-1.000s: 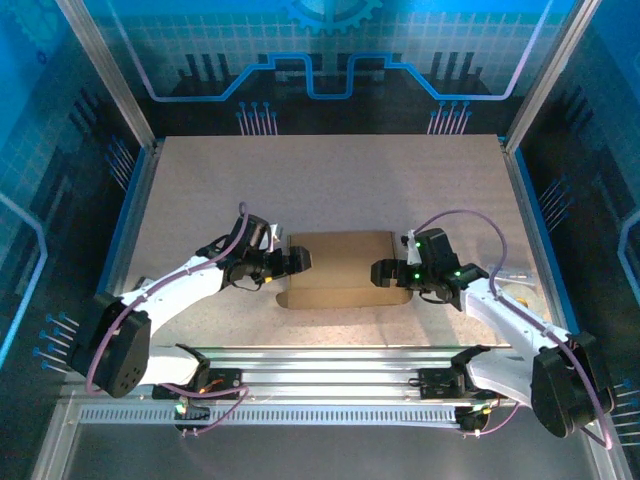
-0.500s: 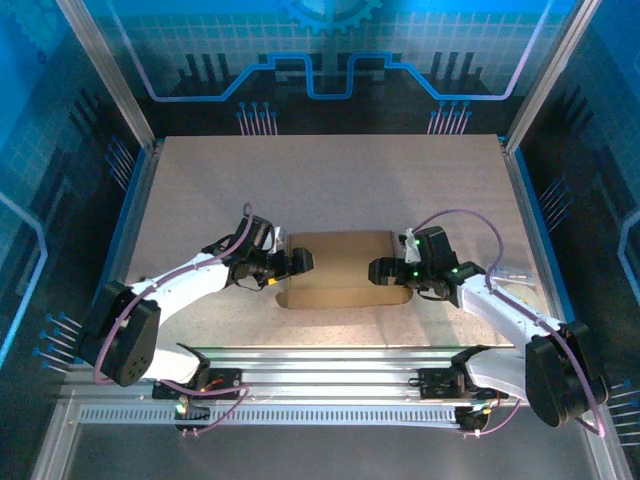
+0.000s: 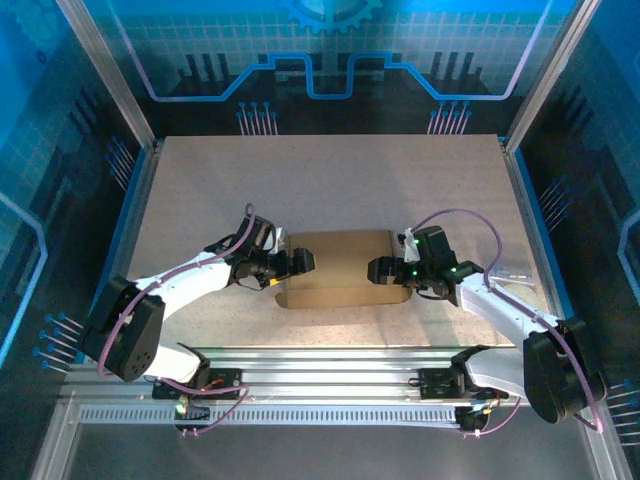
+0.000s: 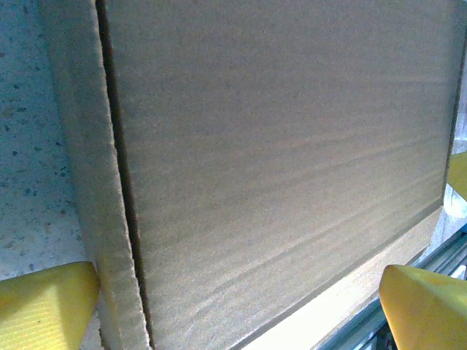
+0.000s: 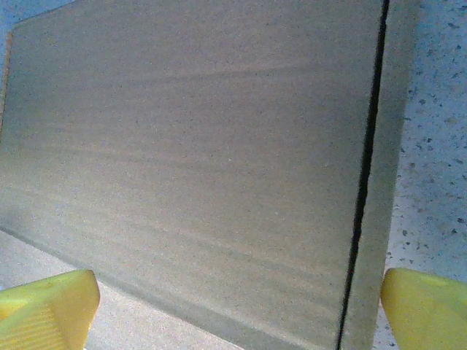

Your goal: Fold the paper box

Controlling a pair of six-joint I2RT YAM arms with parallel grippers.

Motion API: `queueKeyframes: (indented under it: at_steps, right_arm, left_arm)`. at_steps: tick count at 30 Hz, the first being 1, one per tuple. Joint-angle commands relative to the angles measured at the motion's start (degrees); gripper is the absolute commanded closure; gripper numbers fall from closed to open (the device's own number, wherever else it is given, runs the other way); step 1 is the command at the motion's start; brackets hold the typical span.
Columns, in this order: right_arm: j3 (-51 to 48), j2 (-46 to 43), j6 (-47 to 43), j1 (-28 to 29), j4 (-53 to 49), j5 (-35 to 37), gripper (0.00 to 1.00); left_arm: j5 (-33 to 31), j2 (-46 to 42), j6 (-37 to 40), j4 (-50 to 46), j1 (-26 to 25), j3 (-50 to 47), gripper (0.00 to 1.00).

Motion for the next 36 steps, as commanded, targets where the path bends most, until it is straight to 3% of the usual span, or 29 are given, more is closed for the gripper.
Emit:
queueKeyframes:
  at_steps: [1, 11, 24, 36]
  right_arm:
    - [-0.3, -0.3, 0.2, -0.6, -0.1, 2.8, 0.00]
    - [1.0, 1.9, -1.1, -0.7, 0.8, 2.9, 0.00]
    - [0.9, 3.6, -1.7, -0.5, 4.6, -2.2, 0.00]
    - [3.6, -3.9, -1.9, -0.7, -1.9, -6.0, 0.00]
  left_arm:
    - [-0.9, -0.5, 0.4, -1.5, 0.3, 0.8, 0.01]
    - [-2.4, -0.5, 0.4, -1.9, 0.4, 1.4, 0.01]
    - [1.4, -0.2, -0.4, 1.7, 0.3, 1.1, 0.01]
    - [5.6, -5.2, 1.2, -5.5, 0.6, 5.3, 0.01]
